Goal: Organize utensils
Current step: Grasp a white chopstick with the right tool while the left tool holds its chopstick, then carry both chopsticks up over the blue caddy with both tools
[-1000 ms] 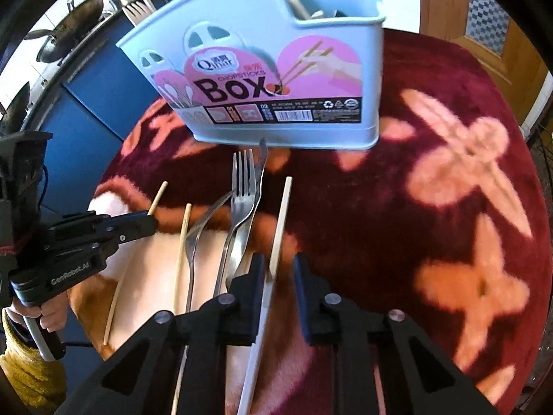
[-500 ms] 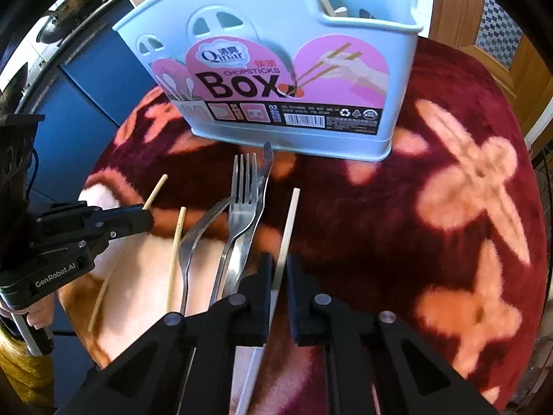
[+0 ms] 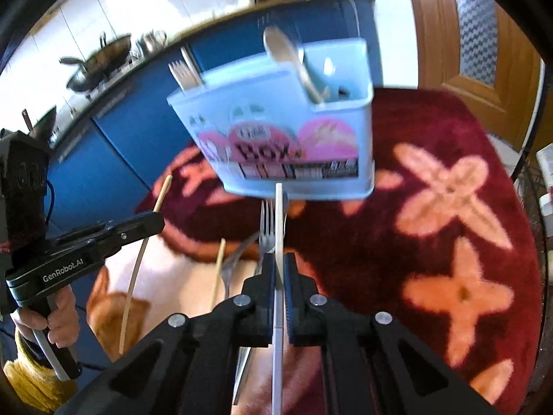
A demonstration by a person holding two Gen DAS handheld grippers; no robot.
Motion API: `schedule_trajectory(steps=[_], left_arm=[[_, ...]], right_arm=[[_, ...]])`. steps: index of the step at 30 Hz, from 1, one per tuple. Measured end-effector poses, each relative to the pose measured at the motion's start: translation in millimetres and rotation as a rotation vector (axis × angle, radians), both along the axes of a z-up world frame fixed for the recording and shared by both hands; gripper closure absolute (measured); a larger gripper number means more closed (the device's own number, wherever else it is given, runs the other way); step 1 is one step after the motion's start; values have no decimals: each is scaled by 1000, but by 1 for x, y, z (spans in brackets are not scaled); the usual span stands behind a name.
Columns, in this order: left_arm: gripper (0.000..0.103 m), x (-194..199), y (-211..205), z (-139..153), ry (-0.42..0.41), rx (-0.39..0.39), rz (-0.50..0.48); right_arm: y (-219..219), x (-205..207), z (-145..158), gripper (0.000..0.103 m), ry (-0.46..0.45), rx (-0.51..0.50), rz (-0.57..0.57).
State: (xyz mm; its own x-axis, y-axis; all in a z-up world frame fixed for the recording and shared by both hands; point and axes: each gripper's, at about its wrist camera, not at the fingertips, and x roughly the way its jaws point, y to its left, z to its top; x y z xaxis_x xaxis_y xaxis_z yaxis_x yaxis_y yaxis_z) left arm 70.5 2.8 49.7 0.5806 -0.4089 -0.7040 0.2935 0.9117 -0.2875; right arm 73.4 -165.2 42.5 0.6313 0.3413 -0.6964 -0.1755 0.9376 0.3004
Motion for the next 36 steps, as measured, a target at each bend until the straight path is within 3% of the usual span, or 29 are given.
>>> schedule_trajectory(steps=[9,12,22,36], left_arm=[[99,-14,0,52,-209,-18,44],[99,-10,2,64,-246,-27,55],[99,22,-2,96,-321,-68,99],[99,70,-13,149,-548,-96,168]], right_arm=[[-13,-21,55,97,-222,-24,-93],[-16,-20,68,97,-263,-27,-110],[-22,-3,102,97,-335,-53,-121],[-38,37,135,97,-403,-58,-162]])
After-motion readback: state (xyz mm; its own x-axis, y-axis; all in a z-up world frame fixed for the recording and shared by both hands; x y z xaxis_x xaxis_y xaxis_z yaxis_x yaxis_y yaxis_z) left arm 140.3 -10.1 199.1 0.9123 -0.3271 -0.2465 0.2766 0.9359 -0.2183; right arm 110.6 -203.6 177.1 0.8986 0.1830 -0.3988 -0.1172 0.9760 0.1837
